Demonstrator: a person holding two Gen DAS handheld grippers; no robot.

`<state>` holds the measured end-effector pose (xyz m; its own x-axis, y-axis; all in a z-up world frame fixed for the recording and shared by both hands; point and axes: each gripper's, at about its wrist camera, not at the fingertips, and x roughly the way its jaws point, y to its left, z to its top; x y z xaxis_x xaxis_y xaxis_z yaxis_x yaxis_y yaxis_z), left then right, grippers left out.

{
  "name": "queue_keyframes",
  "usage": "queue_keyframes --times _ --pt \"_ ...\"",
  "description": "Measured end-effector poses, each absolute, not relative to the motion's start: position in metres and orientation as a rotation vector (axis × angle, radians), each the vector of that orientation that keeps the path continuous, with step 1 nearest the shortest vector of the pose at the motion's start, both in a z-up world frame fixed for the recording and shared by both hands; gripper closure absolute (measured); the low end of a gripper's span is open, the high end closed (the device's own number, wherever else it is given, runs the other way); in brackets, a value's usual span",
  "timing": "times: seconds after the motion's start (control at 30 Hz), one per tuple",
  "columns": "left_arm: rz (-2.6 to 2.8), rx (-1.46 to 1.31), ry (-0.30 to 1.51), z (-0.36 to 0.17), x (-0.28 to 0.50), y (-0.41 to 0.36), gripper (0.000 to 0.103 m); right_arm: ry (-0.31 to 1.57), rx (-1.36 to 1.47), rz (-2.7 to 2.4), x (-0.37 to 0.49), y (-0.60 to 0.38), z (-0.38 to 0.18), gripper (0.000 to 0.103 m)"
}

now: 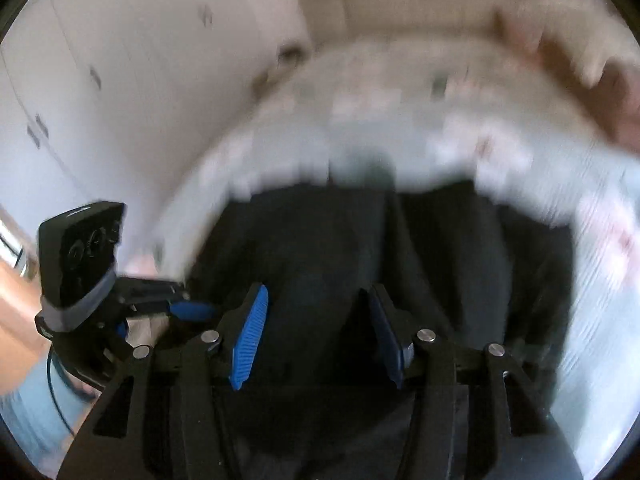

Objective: Fold large clothes

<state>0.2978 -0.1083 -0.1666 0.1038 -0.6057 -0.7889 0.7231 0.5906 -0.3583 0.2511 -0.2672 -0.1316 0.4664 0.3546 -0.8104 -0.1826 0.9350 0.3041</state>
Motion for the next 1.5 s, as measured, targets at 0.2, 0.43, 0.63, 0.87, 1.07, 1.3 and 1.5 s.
queue_keyframes --times 0.2,0.43,0.63,0.87,1.07,1.3,1.5 --pt "-0.919 0.143 1.004 -0.183 0.268 -0.106 0.043 1.070 0.094 0.249 0.216 -0.257 -0.183 0.049" --pt "-0.941 0.168 0.834 -0.124 0.254 -0.088 0.041 0.937 0.051 0.254 0.196 -0.257 -0.125 0.048" --pt "-0.867 -0.084 0.825 -0.114 0.311 -0.076 0.041 0.842 0.125 0.146 0.232 -0.289 -0.102 0.043" --pt "-0.749 -0.089 0.985 -0.194 0.336 -0.094 0.042 0.973 0.117 0.105 0.242 -0.295 -0.176 0.046" --pt "-0.746 -0.029 0.918 -0.149 0.308 -0.093 0.042 0.910 0.097 0.118 0.196 -0.290 -0.126 0.046" --pt "-0.732 0.002 0.785 -0.061 0.217 -0.037 0.041 0.720 0.091 0.149 0.094 -0.271 -0.017 0.043" --pt "-0.709 0.053 0.690 -0.014 0.128 0.001 0.041 0.554 0.030 0.207 -0.010 -0.226 0.072 0.033"
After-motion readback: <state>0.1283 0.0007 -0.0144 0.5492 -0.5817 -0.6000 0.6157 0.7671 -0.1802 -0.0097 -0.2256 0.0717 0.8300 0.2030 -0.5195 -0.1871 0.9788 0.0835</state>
